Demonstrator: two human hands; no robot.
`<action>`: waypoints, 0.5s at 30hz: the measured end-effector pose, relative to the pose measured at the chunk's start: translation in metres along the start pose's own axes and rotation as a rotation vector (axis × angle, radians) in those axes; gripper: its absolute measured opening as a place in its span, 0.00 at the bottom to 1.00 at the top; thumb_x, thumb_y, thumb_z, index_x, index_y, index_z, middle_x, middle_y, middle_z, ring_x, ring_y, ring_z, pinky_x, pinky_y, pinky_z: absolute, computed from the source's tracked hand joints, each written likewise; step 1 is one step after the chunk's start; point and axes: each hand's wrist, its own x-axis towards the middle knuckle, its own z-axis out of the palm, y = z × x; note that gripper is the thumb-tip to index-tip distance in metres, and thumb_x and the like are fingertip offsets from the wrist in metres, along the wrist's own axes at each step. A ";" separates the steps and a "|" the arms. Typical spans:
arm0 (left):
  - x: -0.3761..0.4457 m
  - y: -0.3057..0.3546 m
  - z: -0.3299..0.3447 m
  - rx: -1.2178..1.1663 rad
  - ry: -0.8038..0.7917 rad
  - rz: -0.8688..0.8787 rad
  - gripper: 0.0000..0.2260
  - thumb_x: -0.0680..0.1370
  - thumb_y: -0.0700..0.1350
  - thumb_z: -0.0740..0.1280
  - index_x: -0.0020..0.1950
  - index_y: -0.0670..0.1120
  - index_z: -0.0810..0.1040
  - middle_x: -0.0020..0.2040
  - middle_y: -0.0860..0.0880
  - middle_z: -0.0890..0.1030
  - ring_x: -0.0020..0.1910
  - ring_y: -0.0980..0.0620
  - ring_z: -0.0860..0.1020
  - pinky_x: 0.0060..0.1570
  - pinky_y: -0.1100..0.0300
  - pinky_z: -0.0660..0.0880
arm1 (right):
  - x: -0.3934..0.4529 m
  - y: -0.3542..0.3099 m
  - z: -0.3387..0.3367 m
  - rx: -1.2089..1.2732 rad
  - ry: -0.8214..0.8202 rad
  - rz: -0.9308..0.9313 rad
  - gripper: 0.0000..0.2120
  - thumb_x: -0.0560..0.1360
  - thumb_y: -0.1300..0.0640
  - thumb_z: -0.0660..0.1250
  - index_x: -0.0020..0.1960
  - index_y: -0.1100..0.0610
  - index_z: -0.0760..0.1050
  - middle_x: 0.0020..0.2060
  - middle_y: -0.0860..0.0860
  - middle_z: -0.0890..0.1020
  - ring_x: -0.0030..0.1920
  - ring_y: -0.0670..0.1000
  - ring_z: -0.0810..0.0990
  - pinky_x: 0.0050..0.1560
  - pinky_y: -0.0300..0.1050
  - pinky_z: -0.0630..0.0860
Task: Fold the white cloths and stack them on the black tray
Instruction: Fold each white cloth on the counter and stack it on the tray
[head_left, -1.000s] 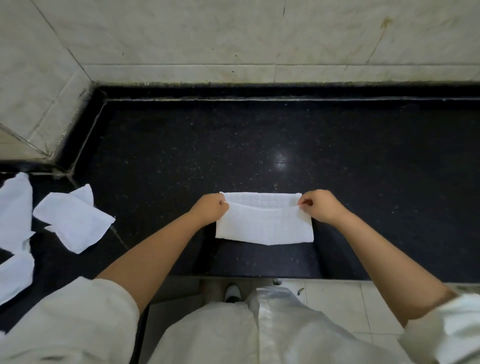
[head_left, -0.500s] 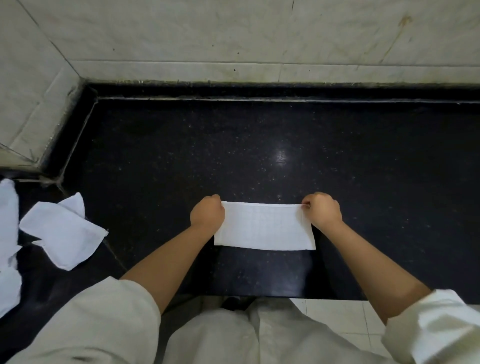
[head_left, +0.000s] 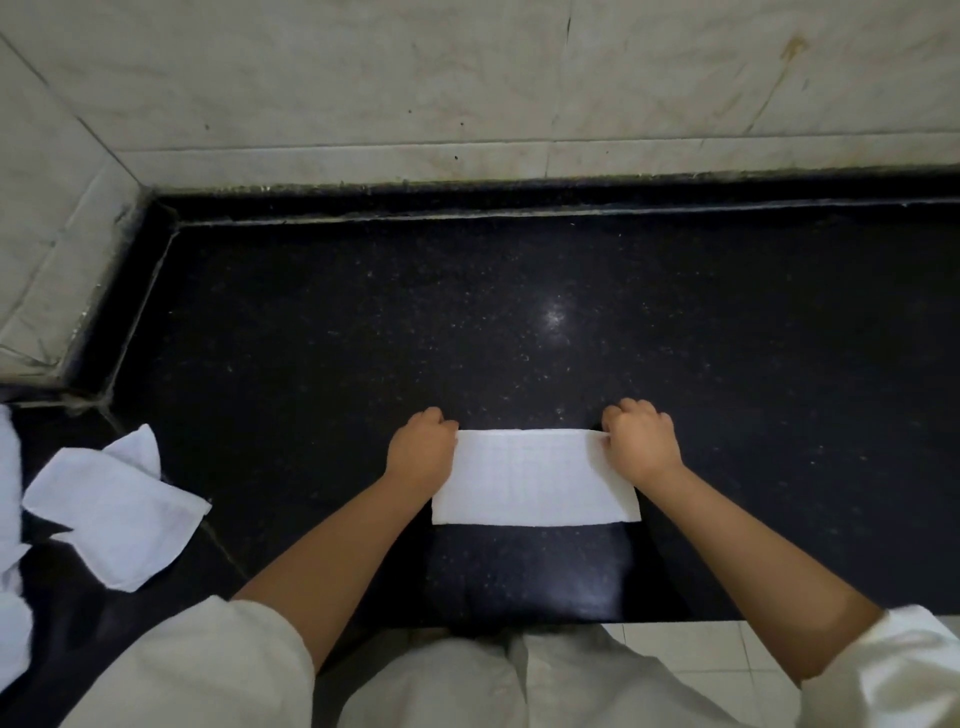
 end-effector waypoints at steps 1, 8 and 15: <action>0.000 -0.002 0.001 0.002 -0.005 0.009 0.15 0.81 0.40 0.55 0.66 0.43 0.72 0.62 0.44 0.72 0.57 0.49 0.73 0.55 0.58 0.73 | 0.001 0.000 -0.001 0.011 -0.017 -0.007 0.11 0.75 0.67 0.55 0.52 0.60 0.74 0.55 0.56 0.77 0.57 0.56 0.72 0.57 0.47 0.67; 0.000 -0.012 -0.033 -0.092 0.114 0.097 0.14 0.81 0.41 0.56 0.61 0.40 0.77 0.56 0.43 0.73 0.50 0.49 0.72 0.52 0.59 0.70 | 0.004 0.008 -0.039 0.223 -0.020 -0.172 0.14 0.73 0.66 0.61 0.58 0.62 0.77 0.54 0.61 0.79 0.56 0.59 0.76 0.52 0.44 0.70; -0.012 -0.024 -0.070 -0.031 0.645 0.406 0.13 0.72 0.39 0.59 0.41 0.38 0.84 0.34 0.42 0.83 0.29 0.43 0.78 0.32 0.57 0.75 | -0.013 0.013 -0.056 0.334 0.534 -0.275 0.07 0.62 0.71 0.65 0.38 0.66 0.80 0.38 0.64 0.81 0.39 0.65 0.78 0.41 0.45 0.70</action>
